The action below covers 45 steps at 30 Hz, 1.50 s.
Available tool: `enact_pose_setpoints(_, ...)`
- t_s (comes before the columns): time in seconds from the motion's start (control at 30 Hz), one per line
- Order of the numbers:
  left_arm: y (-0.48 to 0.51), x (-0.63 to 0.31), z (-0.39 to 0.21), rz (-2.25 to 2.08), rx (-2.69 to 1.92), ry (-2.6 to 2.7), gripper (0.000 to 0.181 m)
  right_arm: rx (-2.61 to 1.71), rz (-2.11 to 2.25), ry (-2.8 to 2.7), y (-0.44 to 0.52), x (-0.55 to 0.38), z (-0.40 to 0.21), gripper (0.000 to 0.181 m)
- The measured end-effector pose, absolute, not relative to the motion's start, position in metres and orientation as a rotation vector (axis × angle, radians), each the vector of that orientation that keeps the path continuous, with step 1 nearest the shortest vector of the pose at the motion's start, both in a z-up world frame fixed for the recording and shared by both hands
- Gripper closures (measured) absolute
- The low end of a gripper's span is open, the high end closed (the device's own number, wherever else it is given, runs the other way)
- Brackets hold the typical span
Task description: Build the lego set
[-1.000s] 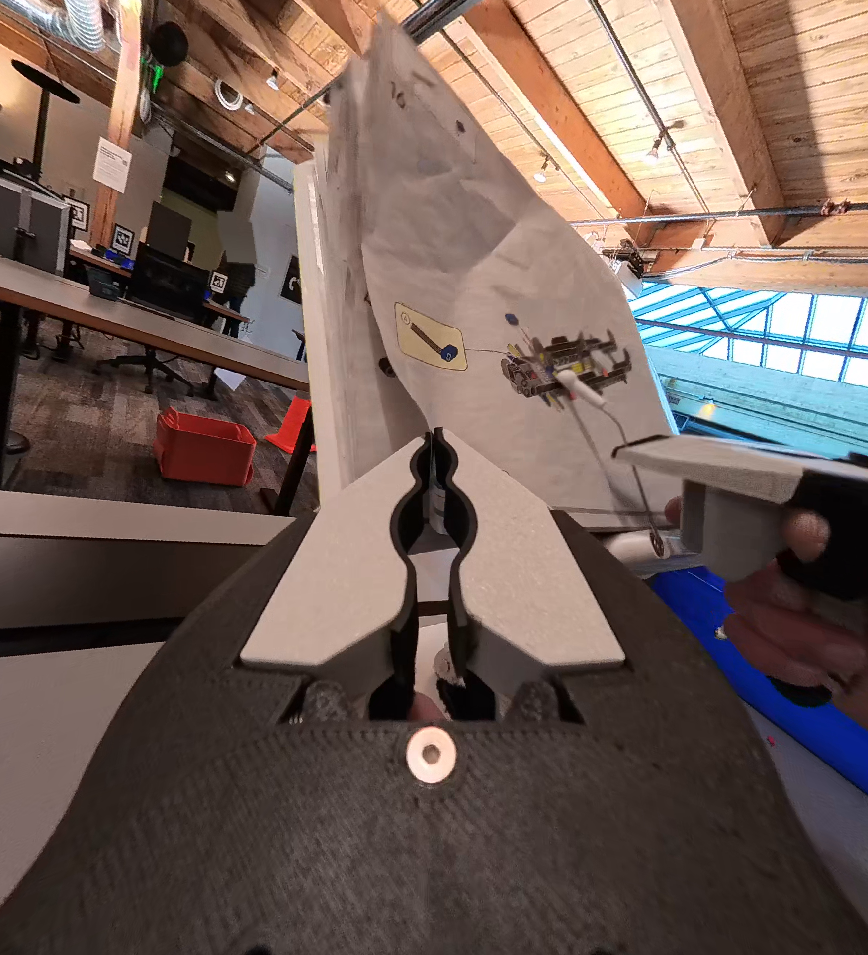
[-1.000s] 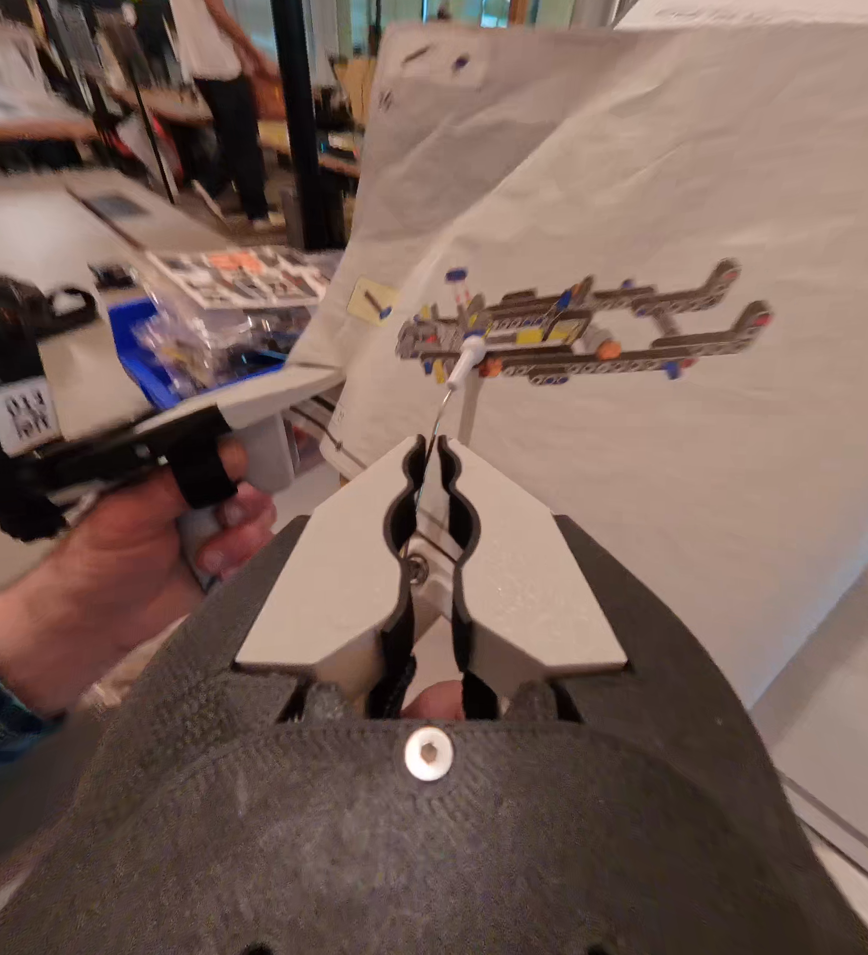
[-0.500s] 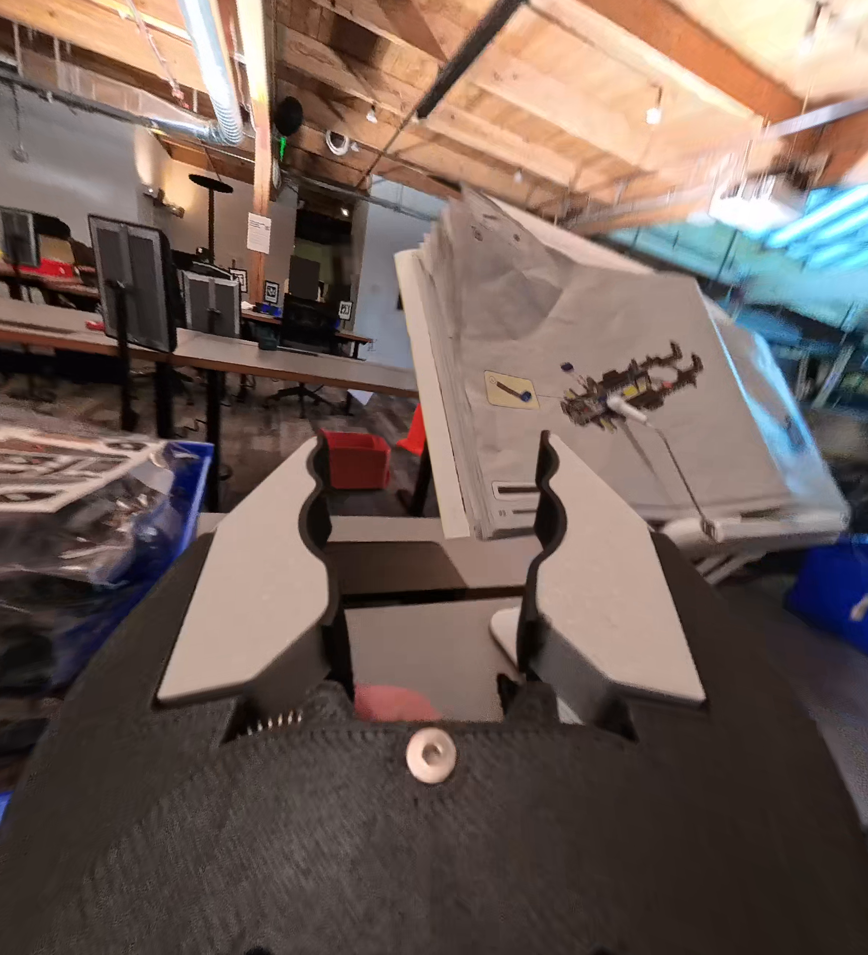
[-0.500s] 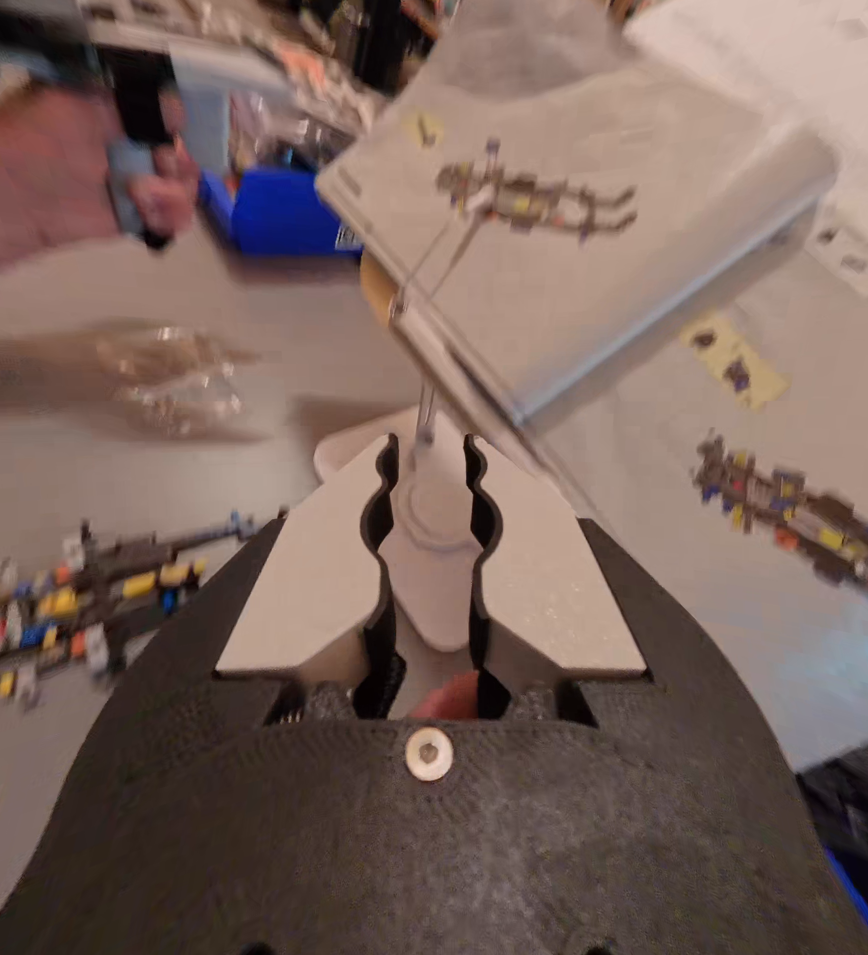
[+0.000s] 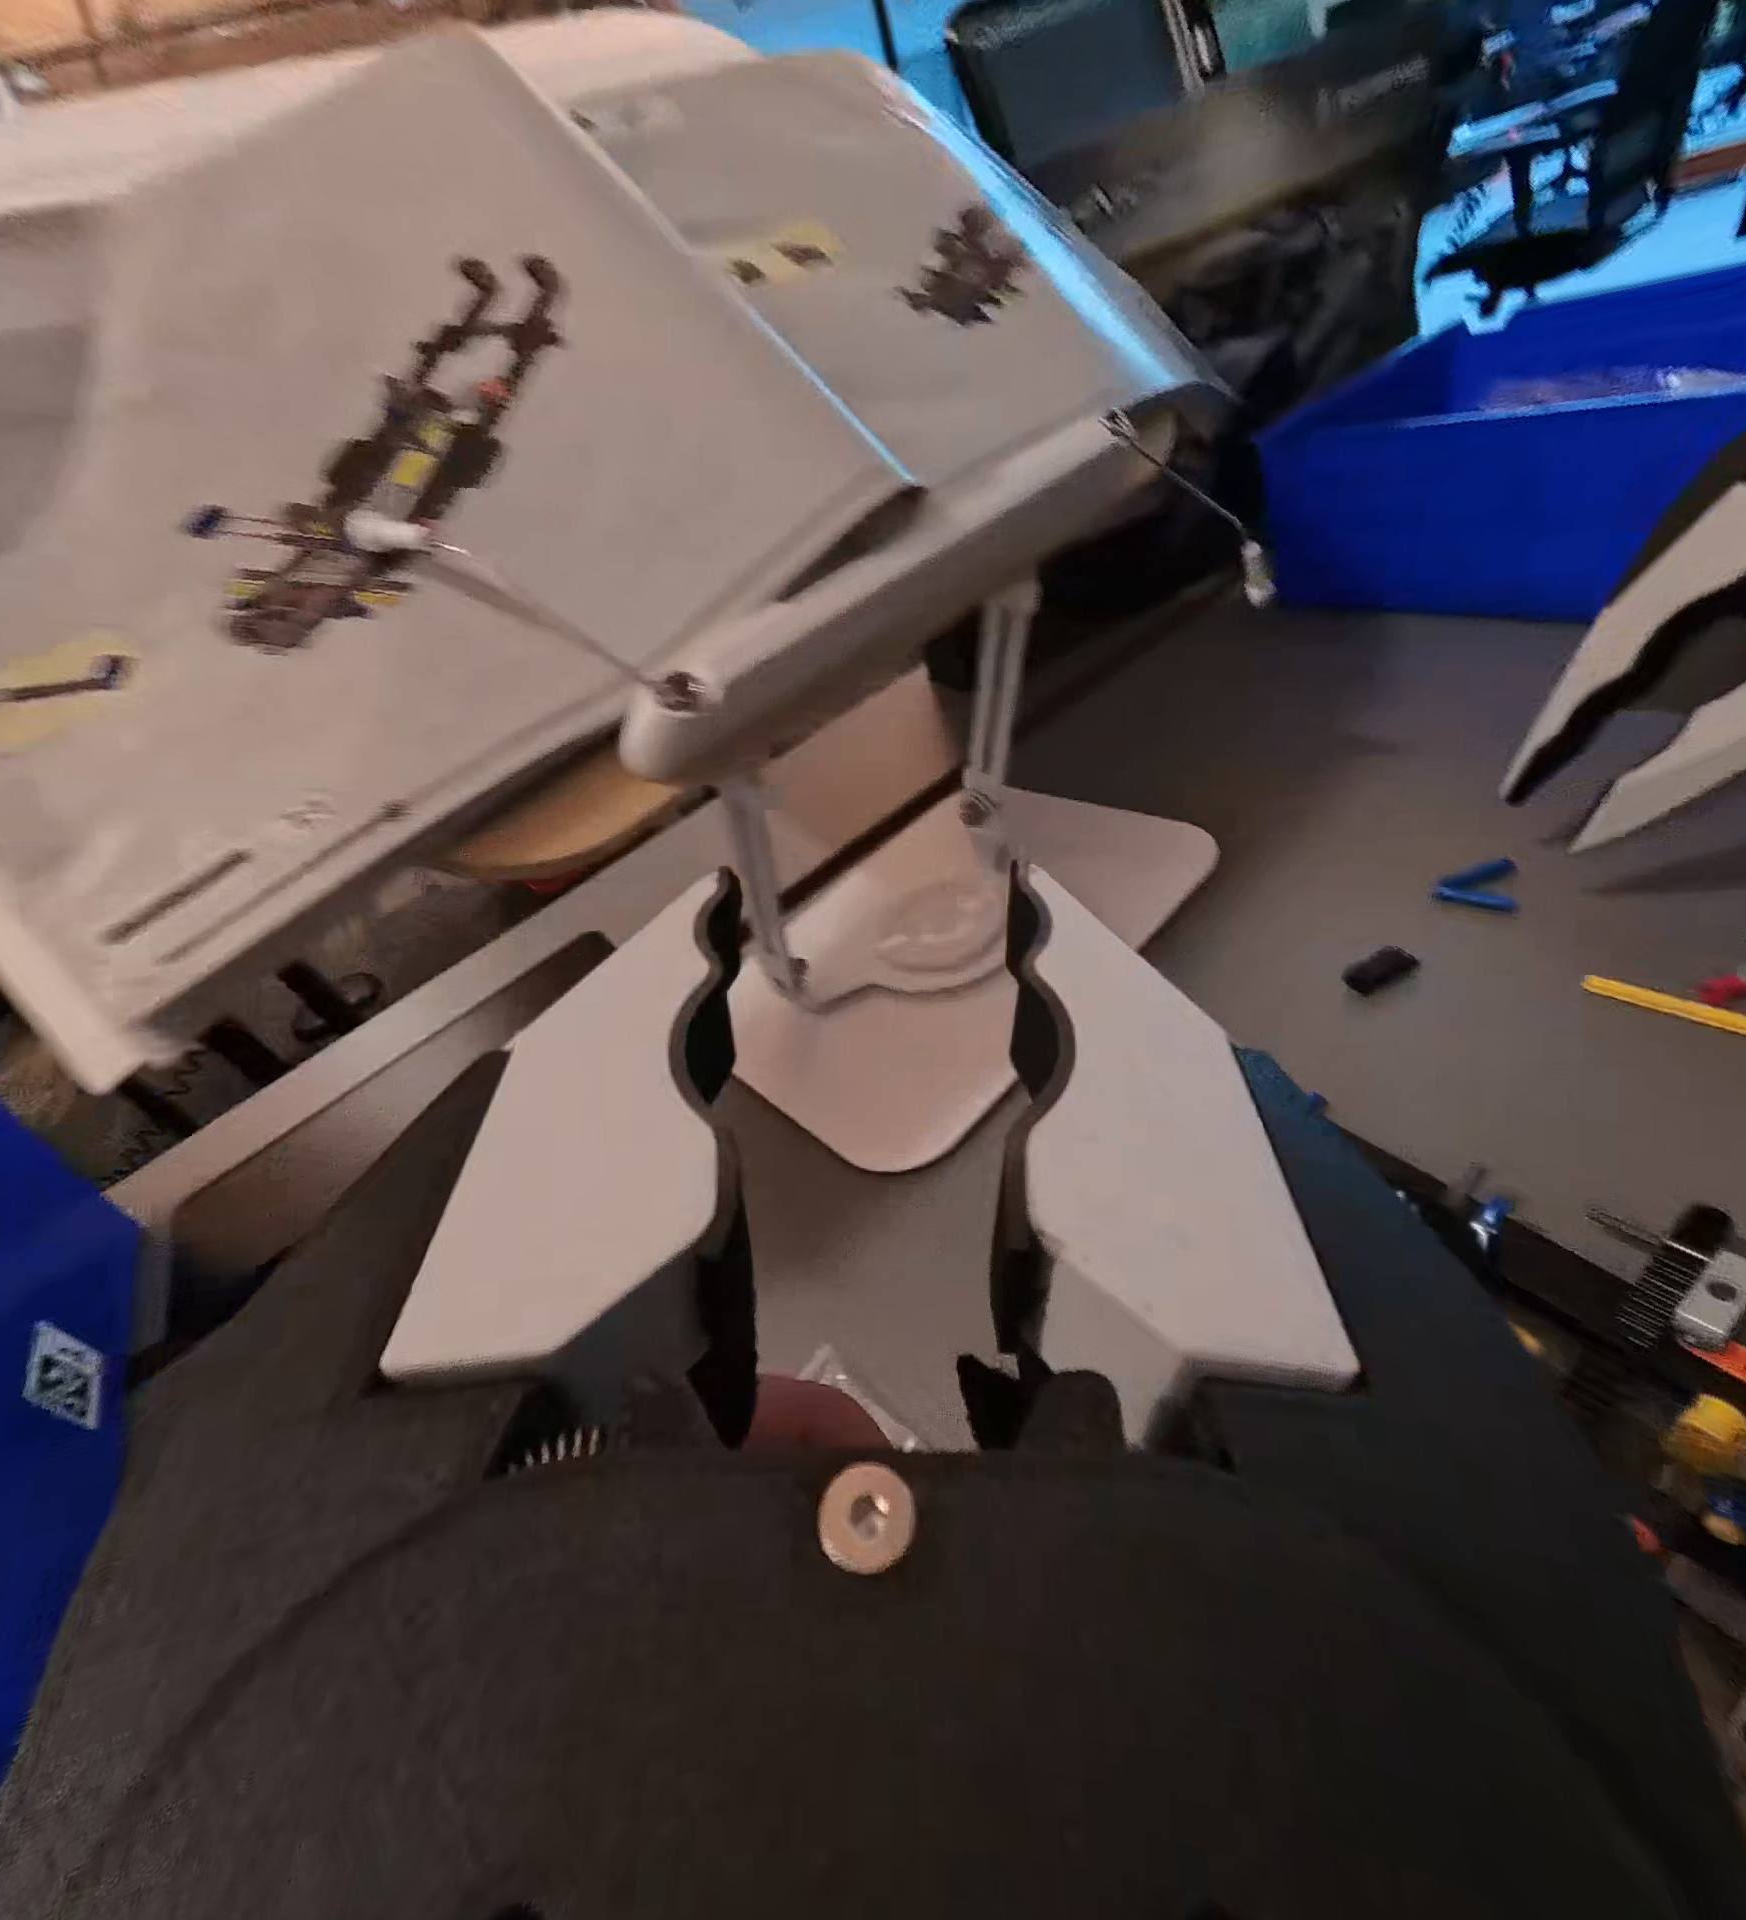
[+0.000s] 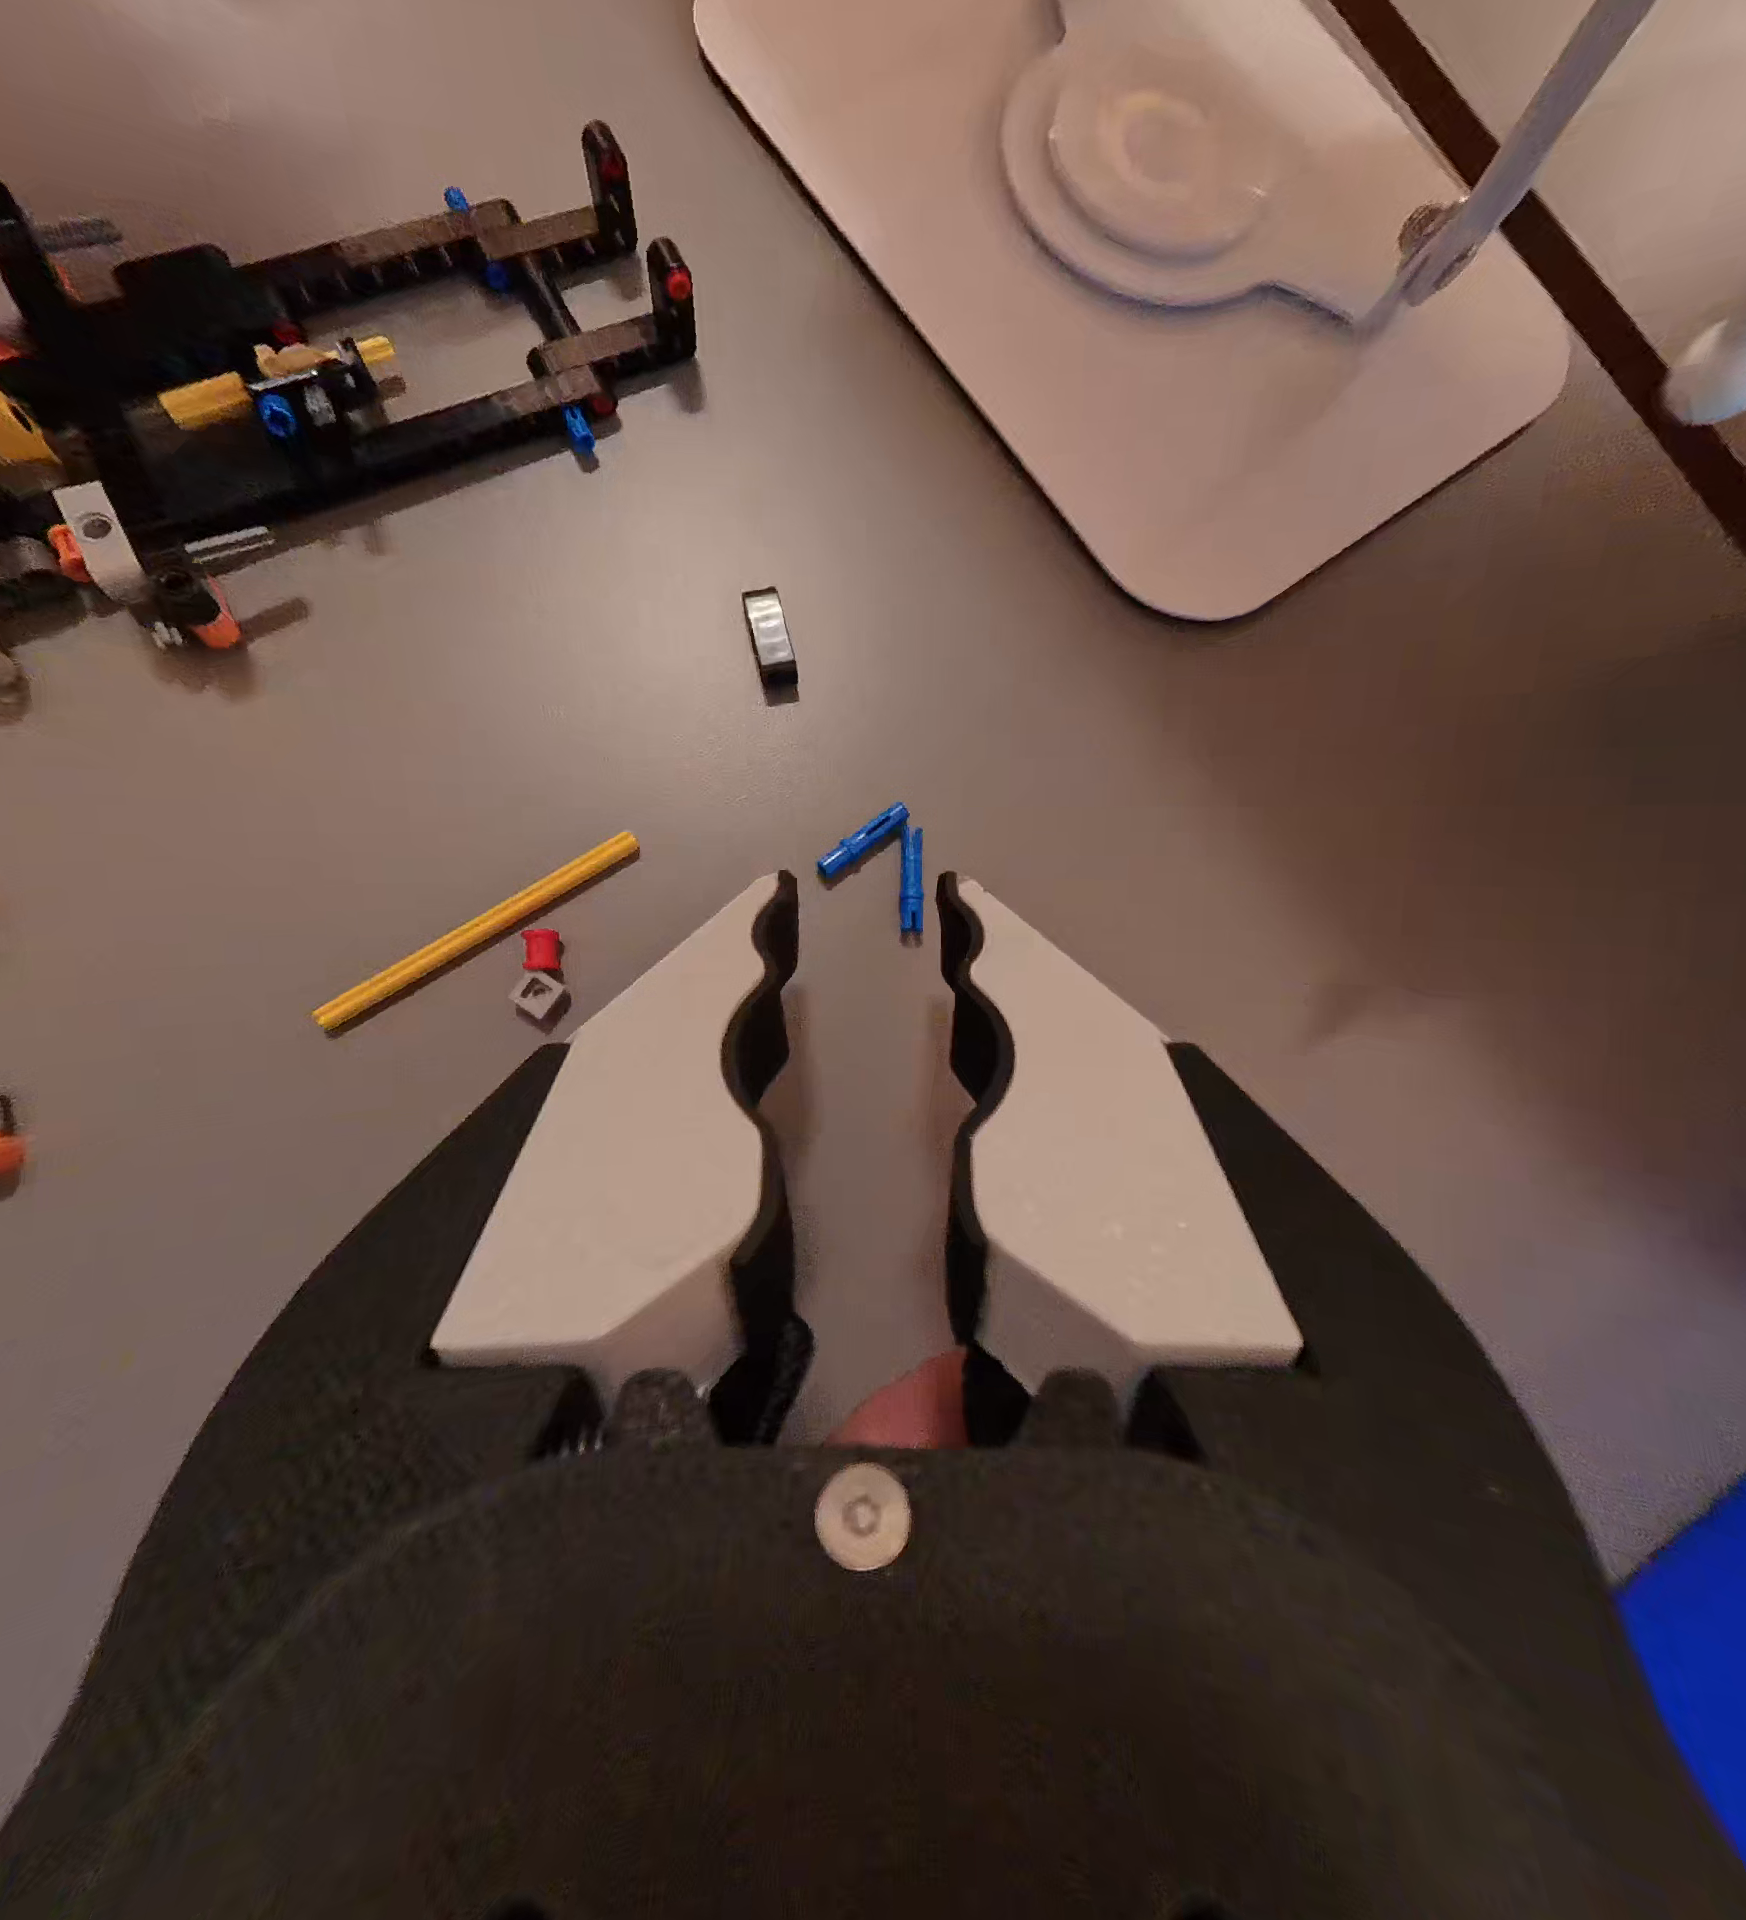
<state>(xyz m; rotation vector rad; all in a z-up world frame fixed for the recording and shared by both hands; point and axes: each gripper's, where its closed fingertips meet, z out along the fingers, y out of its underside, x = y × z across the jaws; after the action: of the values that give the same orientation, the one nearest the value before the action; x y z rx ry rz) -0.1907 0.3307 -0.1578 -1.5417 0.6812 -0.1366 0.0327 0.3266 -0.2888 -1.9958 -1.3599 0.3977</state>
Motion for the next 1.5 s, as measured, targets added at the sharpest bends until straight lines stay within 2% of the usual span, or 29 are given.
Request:
enact_pose_setpoints(0.27,0.327,-0.15,-0.201,-0.126,-1.624,0.828,0.135,-1.826,0.321,-1.495,0.332,-0.023,-0.304,0.157)
enact_pose_setpoints(0.4,0.322,-0.151,-0.207,-0.104,-1.644,0.855,0.135,-1.892,0.362,-1.51,0.339,-0.034,-0.312,0.176)
enact_pose_setpoints(0.6,0.309,-0.175,-0.213,-0.112,-1.693,0.834,0.136,-1.884,0.484,-1.535,0.306,-0.029,-0.297,0.176)
enact_pose_setpoints(0.93,0.278,-0.205,-0.242,-0.139,-1.817,0.837,0.139,-1.967,0.364,-1.498,0.241,0.042,-0.309,0.175)
enact_pose_setpoints(1.07,0.266,-0.192,-0.251,-0.161,-1.848,0.9,0.14,-1.979,0.389,-1.478,0.238,0.043,-0.311,0.156)
enact_pose_setpoints(1.5,0.221,-0.161,-0.263,-0.26,-1.926,0.97,0.118,-1.993,0.177,-1.124,0.307,0.149,-0.249,0.154)
